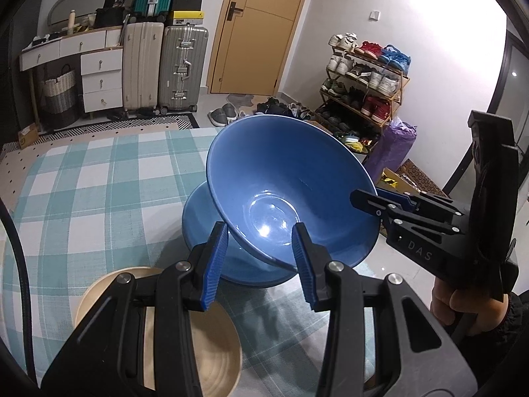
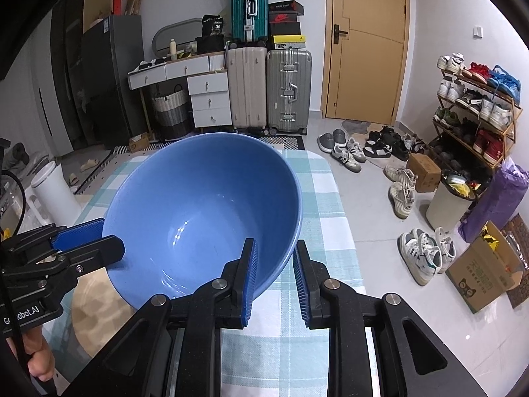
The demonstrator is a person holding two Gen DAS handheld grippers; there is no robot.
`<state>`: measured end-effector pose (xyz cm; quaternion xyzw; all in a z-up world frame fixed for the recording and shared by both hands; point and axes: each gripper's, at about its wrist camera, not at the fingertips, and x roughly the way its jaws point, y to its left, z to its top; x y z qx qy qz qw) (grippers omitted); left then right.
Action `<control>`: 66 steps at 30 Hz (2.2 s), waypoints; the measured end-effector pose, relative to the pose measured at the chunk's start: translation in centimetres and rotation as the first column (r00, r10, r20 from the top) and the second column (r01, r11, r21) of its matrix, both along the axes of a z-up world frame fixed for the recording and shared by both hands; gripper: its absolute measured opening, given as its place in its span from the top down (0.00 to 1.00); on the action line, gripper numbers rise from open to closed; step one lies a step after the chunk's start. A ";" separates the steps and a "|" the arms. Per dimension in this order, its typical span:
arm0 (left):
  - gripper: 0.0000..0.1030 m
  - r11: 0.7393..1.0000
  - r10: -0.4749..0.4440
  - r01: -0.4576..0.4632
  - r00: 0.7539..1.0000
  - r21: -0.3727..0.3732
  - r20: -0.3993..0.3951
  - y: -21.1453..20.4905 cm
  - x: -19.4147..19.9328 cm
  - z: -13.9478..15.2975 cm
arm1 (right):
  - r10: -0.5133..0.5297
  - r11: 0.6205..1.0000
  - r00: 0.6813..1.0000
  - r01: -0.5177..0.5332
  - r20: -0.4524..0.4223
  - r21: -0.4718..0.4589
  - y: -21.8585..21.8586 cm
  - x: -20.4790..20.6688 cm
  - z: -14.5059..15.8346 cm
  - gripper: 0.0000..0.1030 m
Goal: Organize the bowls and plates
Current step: 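Lower the held blue bowl with both tools into the nested blue bowls, then open both tools to release the bowl rim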
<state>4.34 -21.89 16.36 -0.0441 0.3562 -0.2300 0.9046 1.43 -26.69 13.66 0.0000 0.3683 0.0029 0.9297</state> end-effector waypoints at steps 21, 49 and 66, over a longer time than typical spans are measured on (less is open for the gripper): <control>0.64 0.999 0.023 -0.021 0.998 0.034 -0.064 1.3 5.9 -6.4 | 0.015 0.999 0.998 -0.017 -0.056 -0.033 1.4 3.5 -3.7 0.78; 0.64 0.990 0.036 -0.028 0.998 0.139 -0.057 0.7 8.8 -10.7 | 0.024 0.998 0.994 -0.031 -0.106 -0.058 1.5 4.4 -6.8 0.77; 0.63 0.996 0.039 -0.032 0.996 0.084 -0.083 2.4 9.0 -10.3 | 0.047 0.998 0.994 -0.051 -0.096 -0.037 1.6 3.4 -6.9 0.53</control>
